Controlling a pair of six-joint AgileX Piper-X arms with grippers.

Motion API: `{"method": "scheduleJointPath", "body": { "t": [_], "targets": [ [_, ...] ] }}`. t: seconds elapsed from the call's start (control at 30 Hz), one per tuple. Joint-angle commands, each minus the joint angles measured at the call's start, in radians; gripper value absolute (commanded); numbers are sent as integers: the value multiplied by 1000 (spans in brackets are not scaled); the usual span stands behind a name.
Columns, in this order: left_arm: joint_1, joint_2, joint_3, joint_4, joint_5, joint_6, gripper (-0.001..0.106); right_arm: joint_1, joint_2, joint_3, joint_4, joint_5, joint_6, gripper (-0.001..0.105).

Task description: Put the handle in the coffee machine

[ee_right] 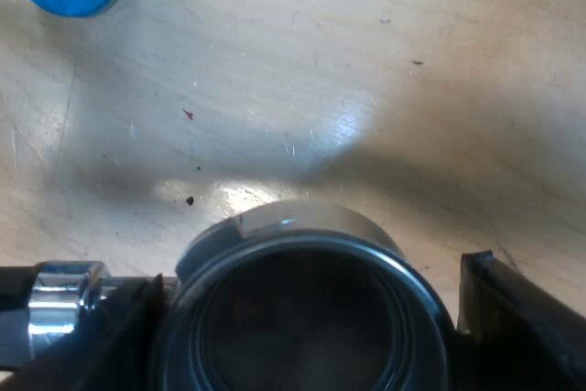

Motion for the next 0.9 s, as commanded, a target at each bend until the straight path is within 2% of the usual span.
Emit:
{"method": "scheduleJointPath", "body": {
  "t": [0.03,0.17,0.33,0.37,0.47,0.5,0.57,0.63,0.9],
  "targets": [
    [1,-3,-3,0,9,-14,70,2,-17,-7,-1,-7,-2,0],
    [1,-3,-3,0,7,-14,68,2,-17,-7,-1,-7,-2,0],
    [1,-3,-3,3,7,-14,43,2,-17,-7,-1,-7,-2,0],
    [1,-3,-3,3,7,-14,41,2,-17,-7,-1,-7,-2,0],
    [1,-3,-3,5,7,-14,21,2,-17,-7,-1,-7,-2,0],
    [1,-3,-3,5,7,-14,19,2,-17,-7,-1,-7,-2,0],
    [1,-3,-3,5,7,-14,7,2,-17,-7,-1,-7,-2,0],
    [1,-3,-3,5,7,-14,1,2,-17,-7,-1,-7,-2,0],
    [1,-3,-3,5,7,-14,0,2,-17,-7,-1,-7,-2,0]
  ]
}}
